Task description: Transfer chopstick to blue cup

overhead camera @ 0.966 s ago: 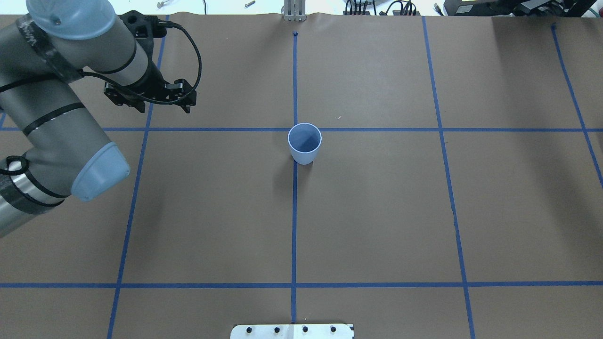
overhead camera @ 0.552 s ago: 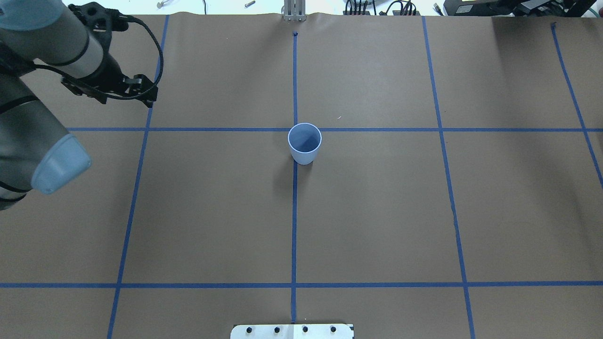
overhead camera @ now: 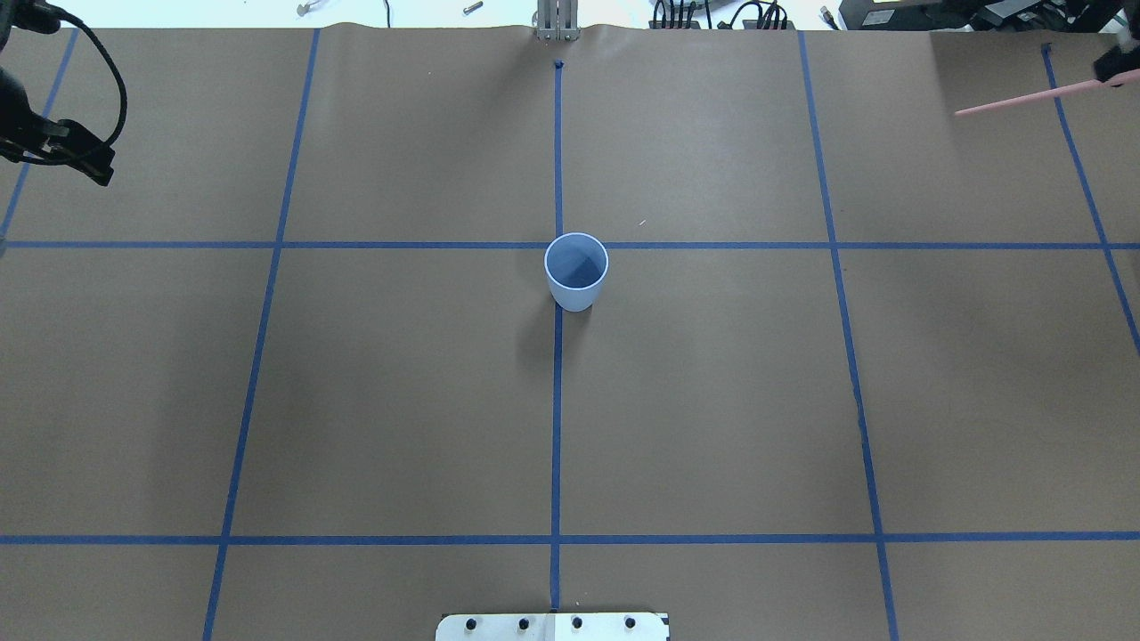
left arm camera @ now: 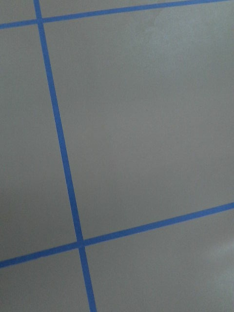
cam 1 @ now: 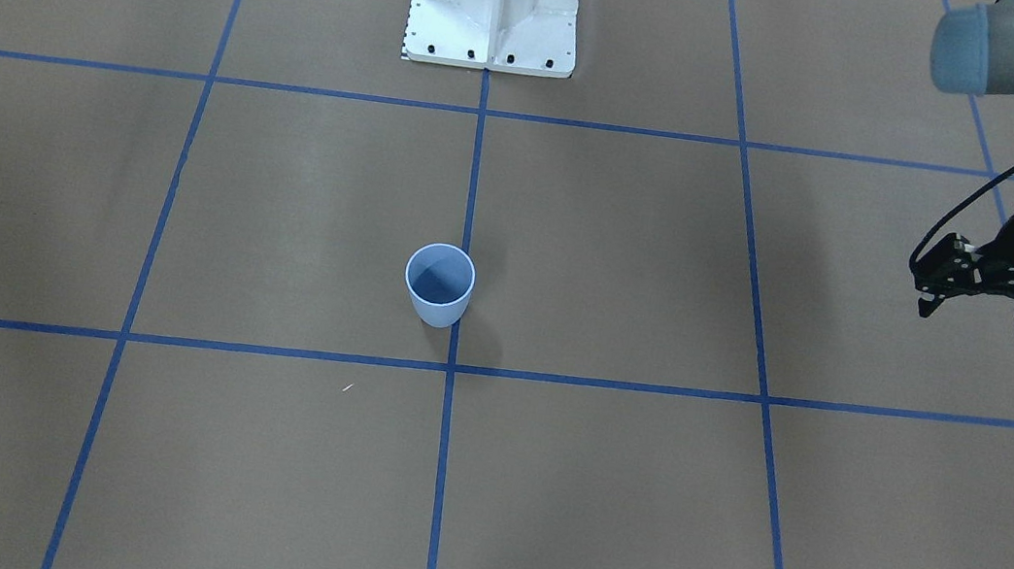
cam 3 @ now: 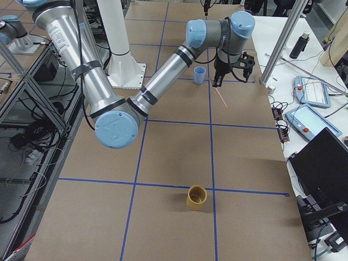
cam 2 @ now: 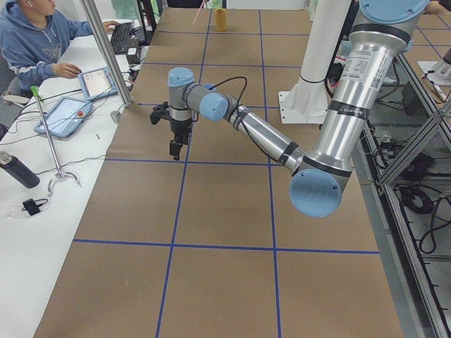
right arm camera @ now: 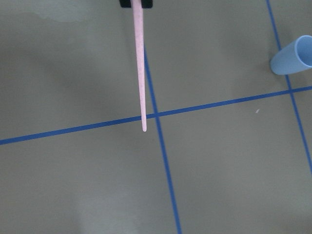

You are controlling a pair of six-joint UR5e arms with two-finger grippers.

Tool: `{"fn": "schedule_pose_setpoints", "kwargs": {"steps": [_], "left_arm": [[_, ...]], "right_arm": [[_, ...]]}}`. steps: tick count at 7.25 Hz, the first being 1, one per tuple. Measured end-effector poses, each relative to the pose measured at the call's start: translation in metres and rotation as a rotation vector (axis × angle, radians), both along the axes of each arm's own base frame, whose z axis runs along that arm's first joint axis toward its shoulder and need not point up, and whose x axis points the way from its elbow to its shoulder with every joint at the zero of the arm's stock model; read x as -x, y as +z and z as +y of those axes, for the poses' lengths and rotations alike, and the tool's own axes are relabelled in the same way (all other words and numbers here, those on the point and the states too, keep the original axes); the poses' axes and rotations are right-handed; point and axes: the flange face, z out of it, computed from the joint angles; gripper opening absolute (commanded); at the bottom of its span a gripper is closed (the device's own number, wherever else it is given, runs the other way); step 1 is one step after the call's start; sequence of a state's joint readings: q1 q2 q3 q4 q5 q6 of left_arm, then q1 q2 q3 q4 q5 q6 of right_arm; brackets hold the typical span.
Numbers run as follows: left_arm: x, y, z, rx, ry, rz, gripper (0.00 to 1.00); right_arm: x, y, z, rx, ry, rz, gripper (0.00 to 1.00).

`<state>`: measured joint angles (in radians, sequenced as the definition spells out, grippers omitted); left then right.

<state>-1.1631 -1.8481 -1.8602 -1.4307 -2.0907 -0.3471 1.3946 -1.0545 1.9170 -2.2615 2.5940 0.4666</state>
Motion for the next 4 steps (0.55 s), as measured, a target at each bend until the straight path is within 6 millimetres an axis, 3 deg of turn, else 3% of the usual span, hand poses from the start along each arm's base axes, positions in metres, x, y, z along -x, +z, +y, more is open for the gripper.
{"fn": "schedule_pose_setpoints", "kwargs": {"steps": [2,4], "left_arm": [[0.016,0.026,-0.003,-0.002,0.025,-0.021,0.98],[0.021,0.042,-0.004,-0.005,0.03,-0.025,0.98]], "right_arm": [[0.086,-0.051,-0.004,0.068,0.05,-0.082,0.0],[0.155,-0.096,0.0,0.154,0.058,-0.134,0.0]]}}
